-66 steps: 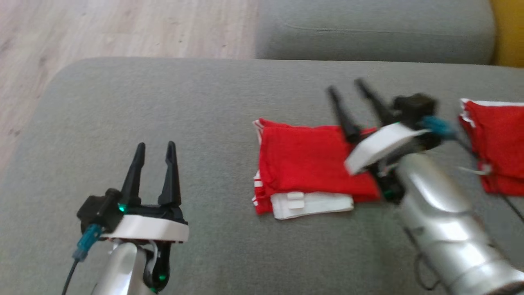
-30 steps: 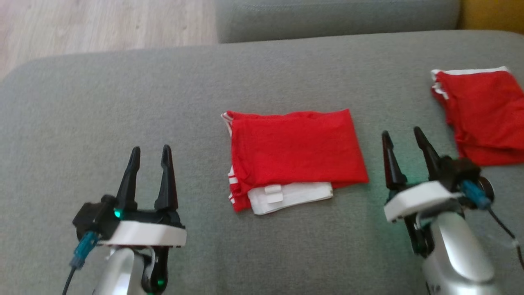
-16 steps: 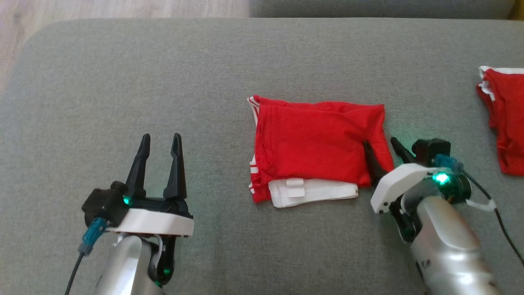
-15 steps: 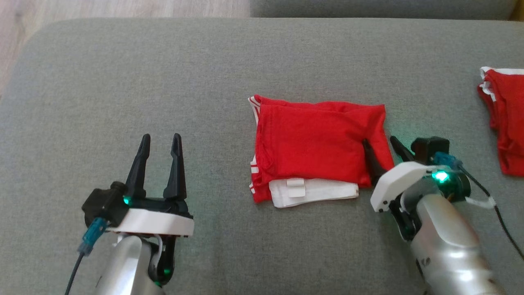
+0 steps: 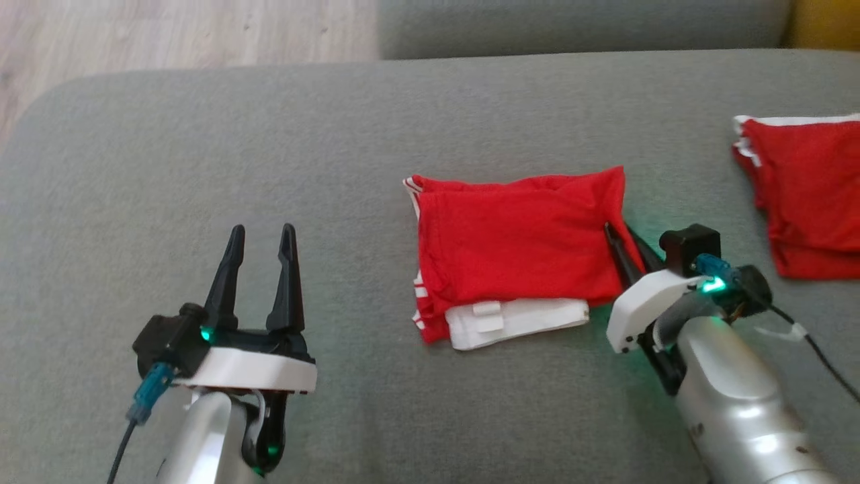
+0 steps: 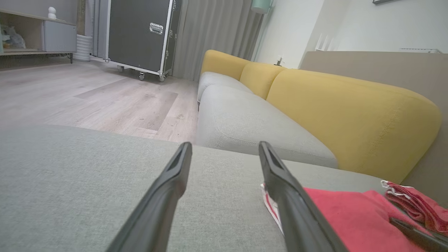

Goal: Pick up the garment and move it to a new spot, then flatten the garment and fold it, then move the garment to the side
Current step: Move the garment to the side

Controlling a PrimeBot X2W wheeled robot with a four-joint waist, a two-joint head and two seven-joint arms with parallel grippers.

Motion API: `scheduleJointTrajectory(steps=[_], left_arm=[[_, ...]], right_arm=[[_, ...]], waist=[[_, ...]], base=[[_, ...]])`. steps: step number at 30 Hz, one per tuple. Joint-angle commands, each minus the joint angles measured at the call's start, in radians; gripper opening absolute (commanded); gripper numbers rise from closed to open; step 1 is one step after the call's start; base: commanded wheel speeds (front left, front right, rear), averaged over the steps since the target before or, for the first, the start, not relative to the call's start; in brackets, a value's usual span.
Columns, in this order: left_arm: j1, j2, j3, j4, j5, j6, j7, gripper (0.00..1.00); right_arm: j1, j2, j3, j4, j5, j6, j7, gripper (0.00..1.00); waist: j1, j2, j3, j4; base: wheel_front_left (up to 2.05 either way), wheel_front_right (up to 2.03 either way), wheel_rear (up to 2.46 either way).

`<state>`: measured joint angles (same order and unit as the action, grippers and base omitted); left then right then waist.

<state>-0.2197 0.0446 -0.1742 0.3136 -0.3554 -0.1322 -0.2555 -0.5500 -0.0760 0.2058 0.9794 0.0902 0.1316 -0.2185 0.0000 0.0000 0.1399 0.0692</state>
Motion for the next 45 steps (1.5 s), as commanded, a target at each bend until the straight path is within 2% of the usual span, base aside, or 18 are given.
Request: scheduleJointTrajectory(steps=[1,7,13,17,18,19,24,30,38,39,40,45], left_arm=[[-0.015,0.006,0.028,-0.039,-0.001,0.002,-0.006,1.00],[-0.006,0.006,0.017,-0.049,-0.002,0.002,-0.006,1.00],[-0.015,0.006,0.017,-0.057,0.008,0.002,-0.006,1.00],[-0.036,0.006,0.012,-0.059,0.013,0.002,-0.006,1.00],[-0.047,0.006,0.009,-0.058,0.012,0.002,-0.006,1.00],[-0.047,0.006,0.009,-0.058,0.012,0.002,-0.006,1.00],[-0.080,0.006,0.013,-0.058,0.009,0.002,-0.006,1.00],[-0.116,0.013,0.008,-0.061,0.008,0.002,-0.006,1.00],[-0.141,0.019,0.000,-0.056,0.004,0.002,-0.006,1.00],[-0.142,0.020,0.000,-0.055,0.003,0.002,-0.006,1.00],[-0.143,0.021,-0.001,-0.054,0.002,0.002,-0.006,1.00],[-0.140,0.026,0.005,-0.044,0.000,0.002,-0.006,1.00]], right_arm=[[-0.045,-0.016,0.031,-0.040,-0.015,-0.001,-0.019,0.00],[-0.063,-0.121,0.098,-0.118,-0.038,-0.001,-0.027,0.00],[-0.116,-0.263,0.151,-0.199,-0.009,-0.001,0.027,0.00],[-0.160,-0.373,0.149,-0.229,0.013,-0.001,0.073,0.00],[-0.178,-0.421,0.142,-0.236,0.020,-0.001,0.095,0.00],[-0.178,-0.421,0.142,-0.236,0.020,-0.001,0.095,0.00],[-0.213,-0.527,0.100,-0.215,0.025,-0.001,0.144,0.00],[-0.240,-0.585,0.012,-0.145,0.001,-0.001,0.184,0.00],[-0.256,-0.570,-0.102,-0.068,-0.056,-0.001,0.199,0.00],[-0.256,-0.565,-0.115,-0.062,-0.066,-0.001,0.196,0.34],[-0.257,-0.559,-0.133,-0.058,-0.072,-0.001,0.192,1.00],[-0.259,-0.515,-0.193,-0.057,-0.121,-0.001,0.169,1.00]], waist=[[0.0000,0.0000,-0.018,-0.024],[0.0000,0.0000,-0.031,-0.073],[0.0000,0.0000,-0.002,-0.110],[0.0000,0.0000,0.036,-0.118],[0.0000,0.0000,0.054,-0.119],[0.0000,0.0000,0.054,-0.119],[0.0000,0.0000,0.099,-0.116],[0.0000,0.0000,0.140,-0.104],[0.0000,0.0000,0.183,-0.089],[0.0000,0.0000,0.185,-0.088],[0.0000,0.0000,0.187,-0.087],[0.0000,0.0000,0.170,-0.095]], base=[[0.00,0.00,0.00],[0.00,0.00,0.00],[0.00,0.00,0.00],[0.00,0.00,0.00],[0.00,0.00,0.00],[0.00,0.00,0.00],[0.00,0.00,0.00],[0.00,0.00,0.00],[0.00,0.00,0.00],[0.00,0.00,0.00],[0.00,0.00,0.00],[0.00,0.00,0.00]])
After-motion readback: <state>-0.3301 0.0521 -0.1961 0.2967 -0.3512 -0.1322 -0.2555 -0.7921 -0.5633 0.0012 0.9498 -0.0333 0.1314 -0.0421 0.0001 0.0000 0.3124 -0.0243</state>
